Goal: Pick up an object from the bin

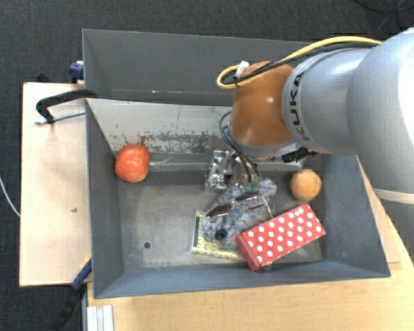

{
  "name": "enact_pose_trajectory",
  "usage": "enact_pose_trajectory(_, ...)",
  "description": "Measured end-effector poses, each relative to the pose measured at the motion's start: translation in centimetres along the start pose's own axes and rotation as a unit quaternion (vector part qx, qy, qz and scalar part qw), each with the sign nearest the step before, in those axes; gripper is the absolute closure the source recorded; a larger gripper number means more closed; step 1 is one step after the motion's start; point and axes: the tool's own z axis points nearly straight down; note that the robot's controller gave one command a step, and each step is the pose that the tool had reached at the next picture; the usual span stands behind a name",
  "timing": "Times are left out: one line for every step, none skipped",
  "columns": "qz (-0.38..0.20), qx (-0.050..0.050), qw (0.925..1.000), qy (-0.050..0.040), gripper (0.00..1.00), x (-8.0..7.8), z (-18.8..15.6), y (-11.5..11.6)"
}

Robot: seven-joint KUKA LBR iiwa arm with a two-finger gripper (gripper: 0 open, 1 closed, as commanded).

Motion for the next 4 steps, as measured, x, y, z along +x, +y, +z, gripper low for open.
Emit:
enact_pose_trajectory(0.0,0.001,1.0,0.0037,0.0,0.24,0.3,-0.04)
enact_pose_trajectory(0.0,0.0,1.0,0.0004,1.0,0.02,0.01,0.0)
enact_pose_trajectory(0.0,0.001,1.0,0.0036,0.0,0.24,0.29,-0.04)
enact_pose_trajectory(0.0,0.0,1.0,0.0008,1.0,0.04,0.01,0.0)
